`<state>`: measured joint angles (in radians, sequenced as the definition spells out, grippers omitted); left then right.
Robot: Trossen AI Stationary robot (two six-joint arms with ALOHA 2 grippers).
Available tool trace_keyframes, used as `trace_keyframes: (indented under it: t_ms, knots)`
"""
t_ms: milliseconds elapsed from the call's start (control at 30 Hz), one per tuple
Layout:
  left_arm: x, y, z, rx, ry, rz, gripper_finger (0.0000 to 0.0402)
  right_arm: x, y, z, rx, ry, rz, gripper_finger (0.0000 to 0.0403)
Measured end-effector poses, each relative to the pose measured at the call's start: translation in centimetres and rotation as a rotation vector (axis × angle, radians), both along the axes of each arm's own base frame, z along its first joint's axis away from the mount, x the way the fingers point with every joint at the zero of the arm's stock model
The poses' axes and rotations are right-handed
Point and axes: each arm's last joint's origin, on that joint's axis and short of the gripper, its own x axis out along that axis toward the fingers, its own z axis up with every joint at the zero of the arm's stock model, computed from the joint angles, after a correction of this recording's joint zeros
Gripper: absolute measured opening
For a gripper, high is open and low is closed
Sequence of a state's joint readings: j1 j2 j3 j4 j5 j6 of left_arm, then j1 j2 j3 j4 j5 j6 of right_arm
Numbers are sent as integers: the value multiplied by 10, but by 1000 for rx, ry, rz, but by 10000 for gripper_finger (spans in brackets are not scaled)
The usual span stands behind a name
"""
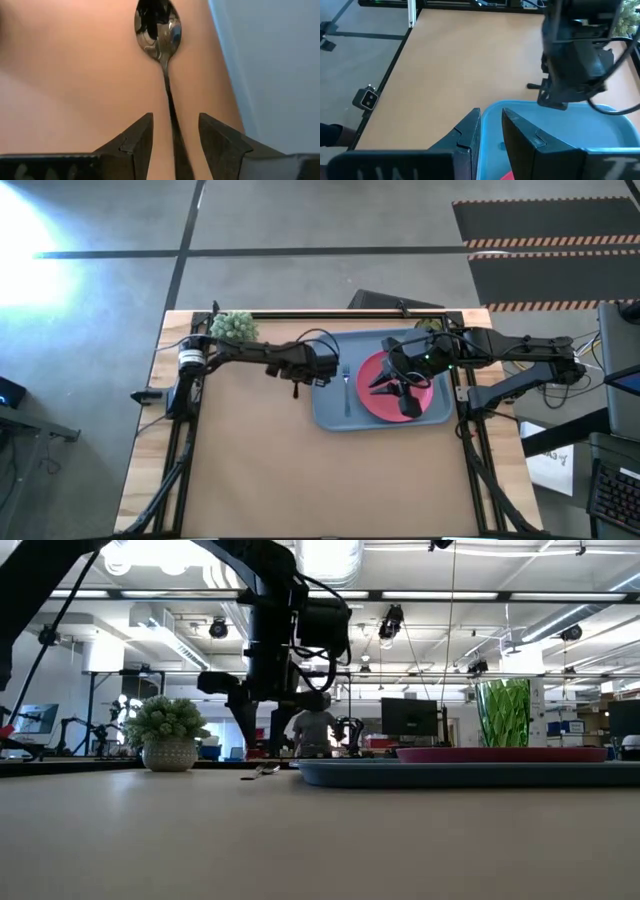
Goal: Pick and place plate/cup/fork/spoon on tray
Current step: Put the black spoon on the left of the iridescent fork
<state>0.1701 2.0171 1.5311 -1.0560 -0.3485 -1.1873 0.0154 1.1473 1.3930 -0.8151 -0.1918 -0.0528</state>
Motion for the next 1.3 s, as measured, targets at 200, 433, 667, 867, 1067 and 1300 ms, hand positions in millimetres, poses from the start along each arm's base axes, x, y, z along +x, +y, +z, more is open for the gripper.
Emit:
trace_keyframes:
  t_ms: [200,433,667,867,1067,1300]
  knots:
    - [-1,11,-1,-82,-20,13,140,0,0,0,-2,0,1,68]
    - [-5,14,-6,-92,0,18,140,0,0,0,-9,2,7,68]
    - [-11,9,-32,-182,-52,31,140,0,0,-1,-13,3,10,68]
    - [-12,7,-38,-180,-93,62,140,-1,0,-1,-14,6,11,68]
    - [-11,10,-36,-159,-106,68,140,-1,0,-1,-14,6,11,68]
    - [-5,18,-32,-102,-154,63,140,-1,0,-1,-14,6,12,68]
